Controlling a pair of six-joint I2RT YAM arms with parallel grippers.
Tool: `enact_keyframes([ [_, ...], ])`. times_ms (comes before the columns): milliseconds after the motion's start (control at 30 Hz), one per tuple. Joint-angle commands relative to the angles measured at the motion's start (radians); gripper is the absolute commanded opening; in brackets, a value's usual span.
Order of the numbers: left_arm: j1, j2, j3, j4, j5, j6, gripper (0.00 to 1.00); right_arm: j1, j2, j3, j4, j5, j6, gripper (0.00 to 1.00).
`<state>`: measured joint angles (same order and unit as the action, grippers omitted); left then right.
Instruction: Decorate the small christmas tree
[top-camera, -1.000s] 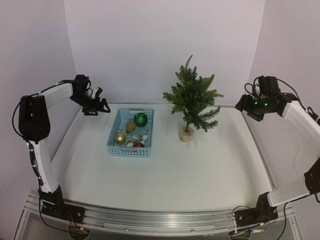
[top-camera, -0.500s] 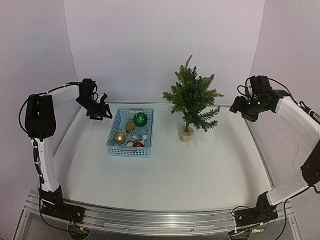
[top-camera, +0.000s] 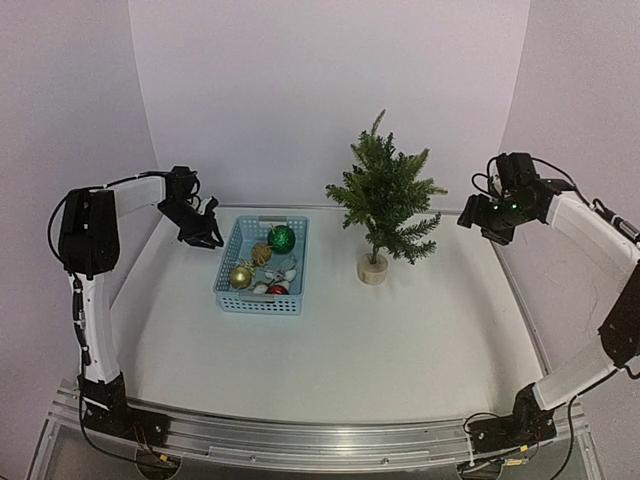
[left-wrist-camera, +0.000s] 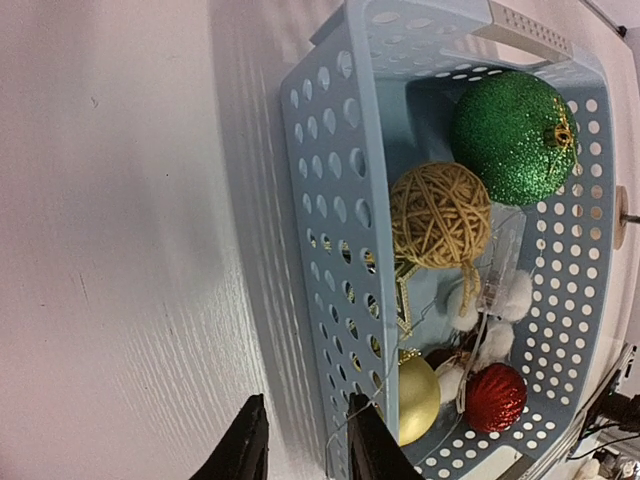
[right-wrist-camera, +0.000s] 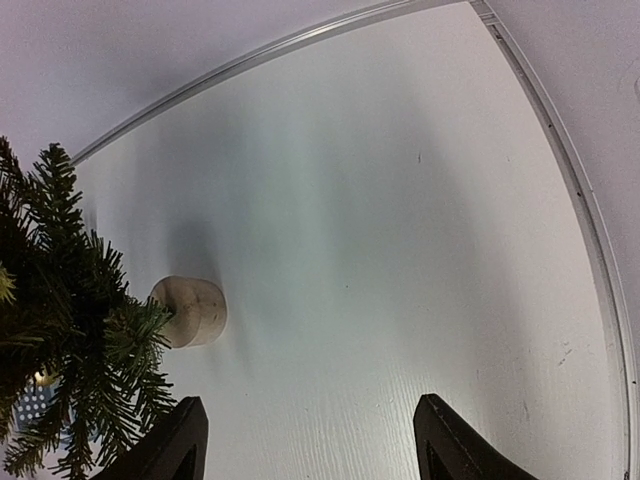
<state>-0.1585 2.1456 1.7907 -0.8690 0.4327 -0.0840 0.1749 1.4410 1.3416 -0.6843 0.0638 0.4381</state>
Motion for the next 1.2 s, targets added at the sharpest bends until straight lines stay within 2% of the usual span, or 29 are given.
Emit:
enact_keyframes([
  [0, -0.003, -0.006, 0.068, -0.015, 0.022, -0.005, 0.08, 0.003, 0.018, 0.057, -0.003, -0.013, -0.009, 0.71],
  [67, -0.003, -0.025, 0.079, -0.022, 0.025, -0.005, 0.00, 0.004, 0.014, 0.064, -0.004, -0.016, -0.009, 0.71],
  [200, -0.003, -0.107, 0.087, -0.024, 0.052, 0.001, 0.00, 0.004, -0.011, 0.089, -0.004, -0.009, -0.013, 0.71],
  [333, -0.010, -0.219, 0.093, 0.037, 0.145, 0.033, 0.00, 0.003, -0.041, 0.141, -0.004, -0.013, -0.036, 0.70],
  [533, -0.079, -0.364, 0.170, 0.141, 0.243, 0.129, 0.00, 0.004, -0.069, 0.280, 0.002, -0.055, -0.070, 0.70],
  [733, -0.155, -0.351, 0.406, 0.114, 0.350, 0.189, 0.00, 0.007, -0.073, 0.374, 0.068, -0.212, -0.076, 0.69],
  [933, -0.165, -0.320, 0.616, 0.217, 0.383, 0.140, 0.00, 0.048, -0.065, 0.409, 0.195, -0.419, -0.069, 0.69],
  [1033, -0.221, -0.313, 0.679, 0.226, 0.375, 0.160, 0.00, 0.091, -0.065, 0.403, 0.274, -0.521, -0.067, 0.69],
  [1167, -0.329, -0.306, 0.686, 0.217, 0.391, 0.145, 0.00, 0.149, -0.073, 0.376, 0.390, -0.630, -0.054, 0.72],
])
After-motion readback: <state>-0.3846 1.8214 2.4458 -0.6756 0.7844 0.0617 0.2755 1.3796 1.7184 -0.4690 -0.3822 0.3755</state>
